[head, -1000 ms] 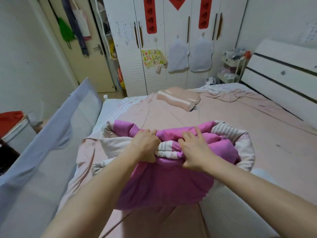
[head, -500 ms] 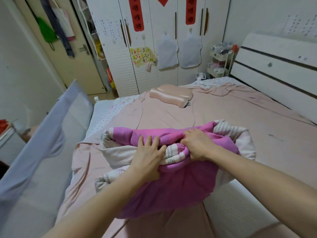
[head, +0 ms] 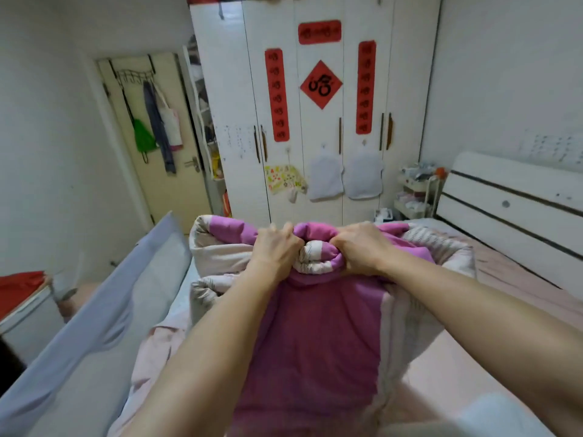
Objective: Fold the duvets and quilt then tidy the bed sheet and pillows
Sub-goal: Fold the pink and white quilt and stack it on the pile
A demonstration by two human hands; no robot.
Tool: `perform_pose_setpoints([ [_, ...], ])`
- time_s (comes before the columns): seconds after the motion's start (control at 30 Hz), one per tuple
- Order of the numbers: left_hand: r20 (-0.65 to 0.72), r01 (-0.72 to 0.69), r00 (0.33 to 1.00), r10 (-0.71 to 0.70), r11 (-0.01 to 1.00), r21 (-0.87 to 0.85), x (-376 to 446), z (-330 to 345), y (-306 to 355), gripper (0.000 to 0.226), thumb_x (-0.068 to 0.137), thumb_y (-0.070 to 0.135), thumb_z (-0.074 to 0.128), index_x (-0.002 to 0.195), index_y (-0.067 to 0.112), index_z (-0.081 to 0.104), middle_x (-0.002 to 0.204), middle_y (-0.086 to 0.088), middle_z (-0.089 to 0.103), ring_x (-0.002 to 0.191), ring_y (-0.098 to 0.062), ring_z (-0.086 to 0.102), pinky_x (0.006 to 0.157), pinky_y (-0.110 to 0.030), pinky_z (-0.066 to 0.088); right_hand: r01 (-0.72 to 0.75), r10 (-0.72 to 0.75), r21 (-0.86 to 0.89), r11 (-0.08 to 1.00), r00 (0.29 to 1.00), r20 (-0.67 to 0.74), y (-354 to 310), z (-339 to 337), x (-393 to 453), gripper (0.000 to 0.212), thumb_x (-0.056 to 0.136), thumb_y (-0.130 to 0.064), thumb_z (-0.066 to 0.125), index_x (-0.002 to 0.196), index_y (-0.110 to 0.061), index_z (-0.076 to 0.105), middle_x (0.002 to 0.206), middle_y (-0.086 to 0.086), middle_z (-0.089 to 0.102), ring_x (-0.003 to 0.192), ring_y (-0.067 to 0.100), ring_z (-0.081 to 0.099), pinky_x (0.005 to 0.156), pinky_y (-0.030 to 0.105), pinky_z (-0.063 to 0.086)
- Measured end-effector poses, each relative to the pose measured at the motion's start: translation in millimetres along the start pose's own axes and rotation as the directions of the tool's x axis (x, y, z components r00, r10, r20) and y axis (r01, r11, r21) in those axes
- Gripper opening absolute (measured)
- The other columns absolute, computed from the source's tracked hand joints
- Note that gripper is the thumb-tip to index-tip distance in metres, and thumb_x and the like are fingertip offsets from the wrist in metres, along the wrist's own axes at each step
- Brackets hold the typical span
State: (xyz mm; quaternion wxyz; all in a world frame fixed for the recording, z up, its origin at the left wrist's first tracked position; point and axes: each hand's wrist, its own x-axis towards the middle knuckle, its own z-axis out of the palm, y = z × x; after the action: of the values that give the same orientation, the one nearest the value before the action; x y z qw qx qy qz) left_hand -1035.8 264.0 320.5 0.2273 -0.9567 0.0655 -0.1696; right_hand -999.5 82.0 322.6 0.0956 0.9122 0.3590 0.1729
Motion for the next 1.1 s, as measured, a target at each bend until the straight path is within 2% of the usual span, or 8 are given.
perform_pose_setpoints([
  [0.13, -0.329, 0.153, 0.935, -0.128, 0.987, 0.051, 26.6, -57.0, -30.6, 0.020, 0.072, 0.023, 0.071, 0.092, 0.024, 0.068, 0.095, -0.004, 0.058, 0.079, -0.029, 0.060, 0.054, -0.031, 0.037, -0.031, -0.058, -0.278, 0.960, 0.950, -0.307, 33.3, -68.3, 22.4, 0.017, 0.066, -0.035, 0.067, 0.073, -0.019, 0.065, 0.083, 0.005, 0.064, 0.075, 0.029, 0.064, 0.057, 0.032, 0.043],
  [0.2, -0.284, 0.123, 0.953, -0.109, 0.992, 0.031, 11.6, -63.0, -25.7, 0.028, 0.071, 0.023, 0.071, 0.099, 0.024, 0.067, 0.103, -0.005, 0.056, 0.087, -0.031, 0.058, 0.059, -0.034, 0.040, -0.067, -0.037, -0.249, 0.966, 0.918, -0.394, 29.5, -67.2, 6.9, 0.015, 0.056, -0.029, 0.071, 0.061, -0.017, 0.064, 0.072, 0.006, 0.062, 0.061, 0.028, 0.061, 0.050, 0.028, 0.040],
  [0.3, 0.055, -0.128, 0.989, 0.134, 0.987, -0.101, -37.8, -24.2, 23.7, 0.037, 0.079, 0.025, 0.065, 0.115, 0.023, 0.062, 0.116, -0.006, 0.057, 0.102, -0.031, 0.060, 0.074, -0.037, 0.047, -0.054, 0.052, -0.017, 0.998, 0.994, -0.098, -11.8, 3.2, -50.7, 0.018, 0.069, -0.034, 0.063, 0.081, -0.021, 0.068, 0.086, 0.004, 0.066, 0.078, 0.030, 0.066, 0.059, 0.031, 0.041],
  [0.4, 0.395, -0.288, 0.840, 0.372, 0.922, -0.258, -119.5, 34.2, 101.0, 0.033, 0.088, 0.018, 0.058, 0.120, 0.012, 0.058, 0.117, -0.010, 0.065, 0.106, -0.032, 0.062, 0.081, -0.038, 0.048, 0.018, -0.073, 0.146, 0.989, 0.920, 0.385, -75.0, 82.0, -138.0, 0.025, 0.078, -0.037, 0.059, 0.094, -0.019, 0.067, 0.095, 0.007, 0.069, 0.090, 0.032, 0.065, 0.066, 0.033, 0.043],
  [0.47, 0.454, -0.360, 0.768, 0.452, 0.890, -0.278, -139.3, 58.3, 124.4, 0.037, 0.081, 0.018, 0.066, 0.117, 0.014, 0.057, 0.113, -0.009, 0.066, 0.103, -0.032, 0.063, 0.080, -0.039, 0.049, -0.016, -0.099, 0.217, 0.976, 0.856, 0.507, -90.6, 110.6, -162.1, 0.025, 0.074, -0.035, 0.062, 0.089, -0.016, 0.065, 0.092, 0.010, 0.069, 0.087, 0.034, 0.065, 0.064, 0.033, 0.041],
  [0.6, 0.386, -0.446, 0.769, 0.509, 0.860, -0.246, -133.7, 60.1, 135.5, 0.040, 0.076, 0.022, 0.067, 0.115, 0.021, 0.061, 0.113, -0.005, 0.063, 0.102, -0.028, 0.063, 0.076, -0.036, 0.049, -0.099, -0.047, 0.235, 0.967, 0.836, 0.547, -77.6, 119.7, -175.4, 0.034, 0.061, -0.041, 0.068, 0.086, -0.019, 0.064, 0.085, 0.005, 0.069, 0.082, 0.031, 0.064, 0.064, 0.031, 0.042],
  [0.9, 0.127, -0.559, 0.812, 0.570, 0.821, -0.116, -90.7, -0.3, 124.0, 0.038, 0.073, 0.028, 0.066, 0.110, 0.026, 0.061, 0.108, -0.001, 0.062, 0.096, -0.024, 0.063, 0.066, -0.031, 0.038, -0.197, 0.148, 0.133, 0.971, 0.940, 0.309, -42.1, 71.0, -190.4, 0.031, 0.066, -0.046, 0.066, 0.081, -0.019, 0.061, 0.086, 0.001, 0.069, 0.084, 0.026, 0.063, 0.060, 0.027, 0.033],
  [1.1, -0.080, -0.665, 0.746, 0.661, 0.747, -0.031, -105.0, -68.1, 103.3, 0.039, 0.071, 0.034, 0.065, 0.109, 0.027, 0.063, 0.107, -0.001, 0.058, 0.095, -0.025, 0.061, 0.069, -0.032, 0.040, -0.409, 0.394, -0.003, 0.913, 0.878, 0.273, -66.7, -17.2, -227.9, 0.032, 0.067, -0.048, 0.068, 0.081, -0.021, 0.061, 0.089, 0.000, 0.069, 0.088, 0.024, 0.062, 0.061, 0.027, 0.032],
])
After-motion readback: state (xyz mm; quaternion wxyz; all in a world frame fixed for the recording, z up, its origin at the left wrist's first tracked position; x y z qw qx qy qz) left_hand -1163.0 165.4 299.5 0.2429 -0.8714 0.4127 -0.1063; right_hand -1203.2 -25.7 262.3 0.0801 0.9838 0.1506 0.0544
